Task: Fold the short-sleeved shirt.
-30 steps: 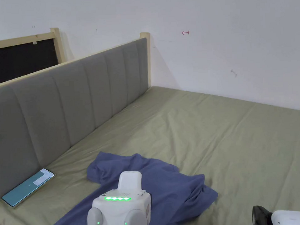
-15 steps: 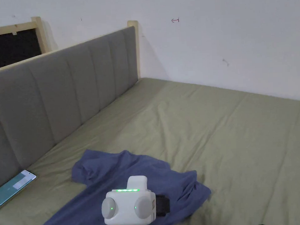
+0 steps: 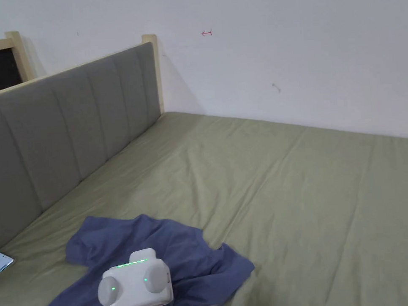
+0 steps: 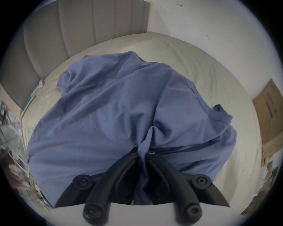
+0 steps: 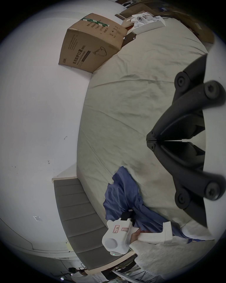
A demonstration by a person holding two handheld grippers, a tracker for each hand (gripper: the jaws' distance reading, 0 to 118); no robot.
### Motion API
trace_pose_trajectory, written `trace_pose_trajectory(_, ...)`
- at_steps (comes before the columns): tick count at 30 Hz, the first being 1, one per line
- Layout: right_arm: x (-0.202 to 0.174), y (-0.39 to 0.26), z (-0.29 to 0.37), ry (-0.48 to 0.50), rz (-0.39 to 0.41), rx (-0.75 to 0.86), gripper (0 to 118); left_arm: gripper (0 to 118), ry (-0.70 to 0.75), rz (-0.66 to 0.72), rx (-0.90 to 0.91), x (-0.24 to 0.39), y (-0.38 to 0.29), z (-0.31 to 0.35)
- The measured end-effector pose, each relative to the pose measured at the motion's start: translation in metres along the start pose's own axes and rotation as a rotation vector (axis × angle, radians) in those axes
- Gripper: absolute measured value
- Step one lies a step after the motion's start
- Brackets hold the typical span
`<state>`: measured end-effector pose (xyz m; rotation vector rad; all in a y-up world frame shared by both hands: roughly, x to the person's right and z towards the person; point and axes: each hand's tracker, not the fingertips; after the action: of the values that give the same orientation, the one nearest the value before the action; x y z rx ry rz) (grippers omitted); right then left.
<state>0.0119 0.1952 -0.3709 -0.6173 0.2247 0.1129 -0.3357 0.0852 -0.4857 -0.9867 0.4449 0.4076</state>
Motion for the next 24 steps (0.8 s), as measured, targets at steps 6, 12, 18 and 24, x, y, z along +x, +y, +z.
trace_pose_trajectory(6, 0.025, 0.003, 0.007, -0.024, -0.064, 0.012, 0, 3, -0.357, 0.322, -0.038, -0.015, 0.024, 0.045)
trace_pose_trajectory(12, 0.058, 0.012, 0.024, -0.083, -0.139, 0.049, 0, 3, -0.451, 0.063, 0.106, 0.065, 0.048, 0.116)
trace_pose_trajectory(18, 0.106, 0.02, 0.058, -0.198, -0.216, 0.13, 0, 3, -0.702, -0.207, 0.142, 0.202, 0.028, 0.188)
trace_pose_trajectory(24, 0.167, 0.02, 0.104, -0.355, -0.303, 0.211, 0, 3, -1.011, -0.467, 0.091, 0.316, -0.051, 0.24)
